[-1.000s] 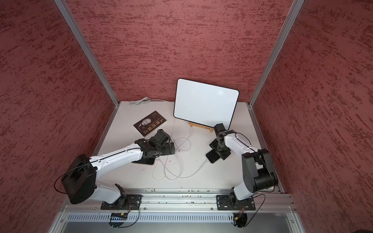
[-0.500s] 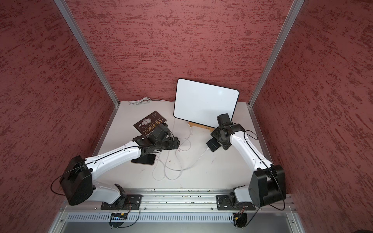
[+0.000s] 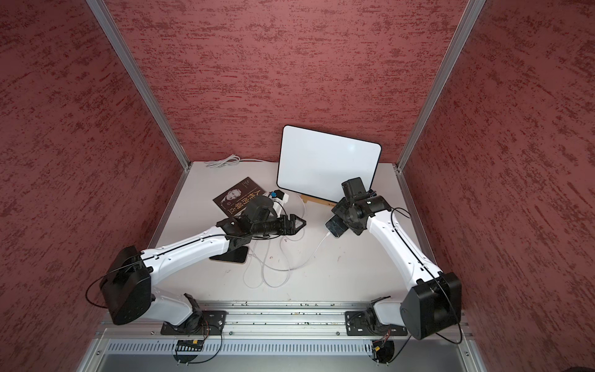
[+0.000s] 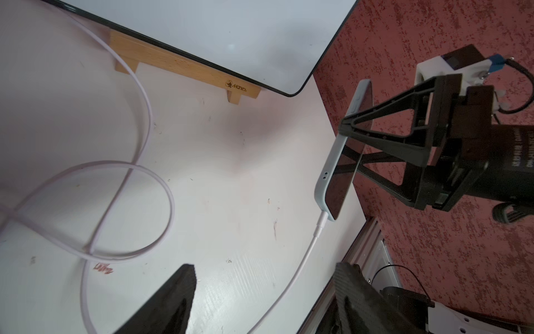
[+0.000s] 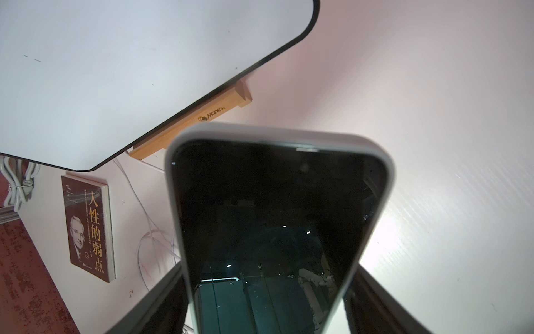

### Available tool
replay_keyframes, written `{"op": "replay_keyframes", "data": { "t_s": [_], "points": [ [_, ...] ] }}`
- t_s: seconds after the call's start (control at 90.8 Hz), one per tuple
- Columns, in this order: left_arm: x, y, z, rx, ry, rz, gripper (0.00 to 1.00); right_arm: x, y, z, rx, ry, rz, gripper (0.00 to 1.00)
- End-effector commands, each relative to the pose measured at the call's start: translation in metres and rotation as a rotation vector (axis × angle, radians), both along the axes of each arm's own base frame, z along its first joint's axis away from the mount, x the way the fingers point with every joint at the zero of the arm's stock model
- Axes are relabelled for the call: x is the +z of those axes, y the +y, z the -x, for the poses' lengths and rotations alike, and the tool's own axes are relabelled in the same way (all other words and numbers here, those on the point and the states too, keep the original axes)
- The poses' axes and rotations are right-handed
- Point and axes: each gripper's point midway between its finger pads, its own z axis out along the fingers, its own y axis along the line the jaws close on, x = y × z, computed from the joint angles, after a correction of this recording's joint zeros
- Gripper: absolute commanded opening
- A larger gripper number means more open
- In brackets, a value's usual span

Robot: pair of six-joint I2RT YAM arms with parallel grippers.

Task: Unplug the charging cable from the phone
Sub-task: Pick up the phone at the center of the board, then remove the charging cable from the phone.

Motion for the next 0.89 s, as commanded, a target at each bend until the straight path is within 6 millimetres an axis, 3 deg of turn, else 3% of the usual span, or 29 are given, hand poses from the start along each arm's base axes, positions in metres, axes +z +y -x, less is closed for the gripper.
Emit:
{"op": "replay_keyframes", "data": {
  "t_s": [0.0,0.198,0.881],
  "points": [
    [0.001,-0.026,0.01,-0.096,-0.02,0.058,0.79,0.031,0.004,-0.007,0.008,-0.102,0.005,0.51],
    [-0.016,-0.046,0.023,-0.162,0.008,0.066,0.72,0.037,0.014,-0.01,0.042,-0.127,0.015,0.51],
    [-0.044,-0.062,0.04,-0.226,0.066,0.072,0.56,0.042,0.023,-0.01,0.069,-0.154,0.017,0.49]
  ]
}}
